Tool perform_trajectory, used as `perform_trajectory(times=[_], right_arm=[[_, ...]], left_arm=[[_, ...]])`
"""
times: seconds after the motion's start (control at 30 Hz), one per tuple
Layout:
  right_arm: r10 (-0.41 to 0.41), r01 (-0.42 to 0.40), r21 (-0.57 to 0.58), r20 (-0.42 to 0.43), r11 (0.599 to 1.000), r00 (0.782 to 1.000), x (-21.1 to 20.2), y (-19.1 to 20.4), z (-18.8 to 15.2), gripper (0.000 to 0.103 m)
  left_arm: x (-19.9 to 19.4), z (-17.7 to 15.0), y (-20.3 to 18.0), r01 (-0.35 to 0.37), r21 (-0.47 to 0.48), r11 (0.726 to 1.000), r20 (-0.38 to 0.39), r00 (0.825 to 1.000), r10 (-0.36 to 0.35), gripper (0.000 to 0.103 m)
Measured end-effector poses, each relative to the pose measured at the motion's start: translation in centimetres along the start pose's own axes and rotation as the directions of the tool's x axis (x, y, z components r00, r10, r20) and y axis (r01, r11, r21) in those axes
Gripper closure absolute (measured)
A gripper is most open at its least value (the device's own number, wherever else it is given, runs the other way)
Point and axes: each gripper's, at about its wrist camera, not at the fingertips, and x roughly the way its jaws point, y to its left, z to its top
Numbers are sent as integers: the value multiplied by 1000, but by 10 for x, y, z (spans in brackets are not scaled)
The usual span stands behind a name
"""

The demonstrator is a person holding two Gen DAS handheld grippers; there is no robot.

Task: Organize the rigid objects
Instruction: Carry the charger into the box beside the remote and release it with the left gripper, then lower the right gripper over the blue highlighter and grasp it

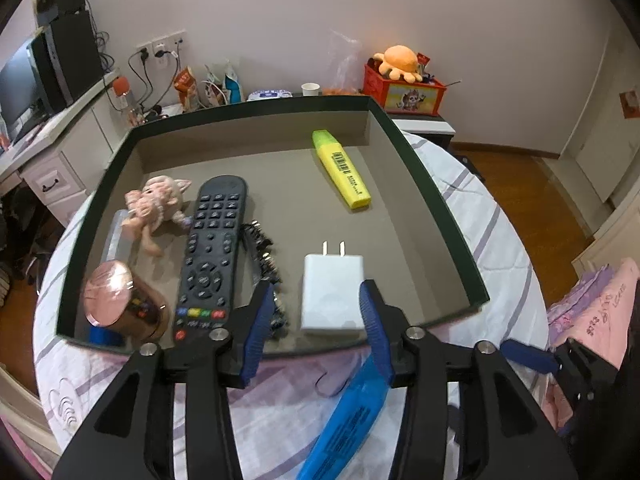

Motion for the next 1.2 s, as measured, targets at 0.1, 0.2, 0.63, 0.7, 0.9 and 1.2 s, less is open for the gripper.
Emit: perform_trajectory(times=[0.1, 0.2, 0.63, 0.7, 0.9, 1.2], right_arm=[[-10, 10, 2, -2, 1000, 1000, 1, 1, 2, 22], [-14, 14, 4, -3, 1000, 1000, 1, 4, 2, 22], [-12, 12, 30, 20, 999, 1000, -10, 25, 0, 22], [14, -15, 45, 25, 999, 1000, -11, 35, -1, 22], [-4, -1, 133, 40, 991, 999, -1, 70, 3, 22], [-256, 255, 44, 8, 966, 967, 35, 110, 2, 22]], left_arm=[[-12, -5, 6, 2, -6, 1000, 18, 1000, -2, 45], [-20, -10, 11, -5, -4, 1000, 19, 1000, 5, 42], [-60, -47, 40, 13, -27, 1000, 66, 998, -11, 18], [-68, -54, 51, 10, -31, 999, 77, 997, -7, 16], [-82, -76, 90, -43, -68, 997, 89, 995, 49, 11], [-83, -102, 120, -20, -51, 999, 62, 998, 23, 9]])
